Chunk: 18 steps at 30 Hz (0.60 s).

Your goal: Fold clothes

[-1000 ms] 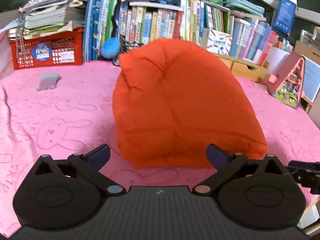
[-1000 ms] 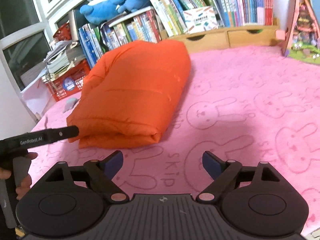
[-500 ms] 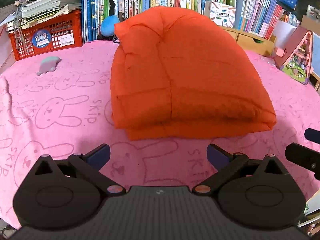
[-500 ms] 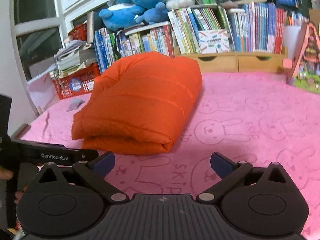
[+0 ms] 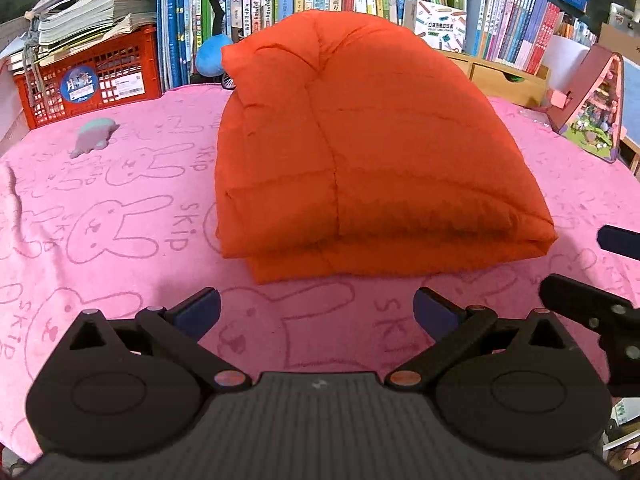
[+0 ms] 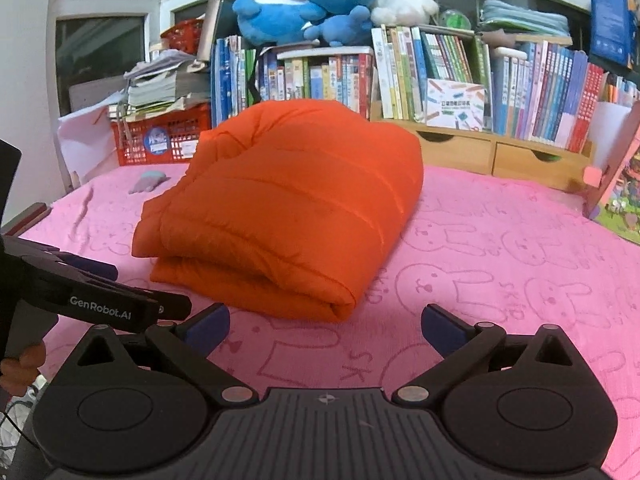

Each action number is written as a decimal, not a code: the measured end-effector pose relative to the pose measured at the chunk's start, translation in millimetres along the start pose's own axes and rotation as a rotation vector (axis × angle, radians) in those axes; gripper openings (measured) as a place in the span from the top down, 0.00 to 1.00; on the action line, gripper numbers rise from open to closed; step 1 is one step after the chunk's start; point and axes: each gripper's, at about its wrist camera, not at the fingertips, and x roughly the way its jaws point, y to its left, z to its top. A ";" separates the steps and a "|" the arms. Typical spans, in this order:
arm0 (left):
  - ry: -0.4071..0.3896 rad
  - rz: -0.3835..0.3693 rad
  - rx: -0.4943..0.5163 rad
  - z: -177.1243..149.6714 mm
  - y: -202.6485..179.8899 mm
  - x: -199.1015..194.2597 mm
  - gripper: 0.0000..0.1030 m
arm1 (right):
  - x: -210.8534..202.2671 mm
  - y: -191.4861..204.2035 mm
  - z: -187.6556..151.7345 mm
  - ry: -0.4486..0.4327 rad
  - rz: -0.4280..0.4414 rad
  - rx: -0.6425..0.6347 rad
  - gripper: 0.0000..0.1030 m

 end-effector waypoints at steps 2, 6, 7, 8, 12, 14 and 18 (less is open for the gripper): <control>0.000 -0.005 0.001 0.3 -0.6 1.2 0.00 | 2.2 0.2 0.4 0.002 0.003 -0.005 0.00; 0.001 0.005 0.018 0.3 -3.6 4.4 0.00 | 6.6 0.7 1.3 0.005 0.008 -0.015 0.00; 0.002 0.009 0.022 0.3 -4.5 5.3 0.00 | 7.7 0.8 1.6 0.005 0.010 -0.017 0.00; 0.003 0.009 0.027 0.1 -5.0 5.8 0.00 | 8.8 0.9 1.8 0.006 0.011 -0.019 0.00; 0.004 0.002 0.037 0.2 -6.5 6.6 0.00 | 12.1 1.4 1.8 0.009 0.010 -0.027 0.00; 0.003 -0.005 0.040 0.8 -6.4 6.5 0.00 | 12.5 1.3 1.6 0.009 0.007 -0.027 0.00; 0.003 -0.005 0.044 2.6 -7.2 6.0 0.00 | 13.0 1.0 2.0 0.007 0.004 -0.029 0.00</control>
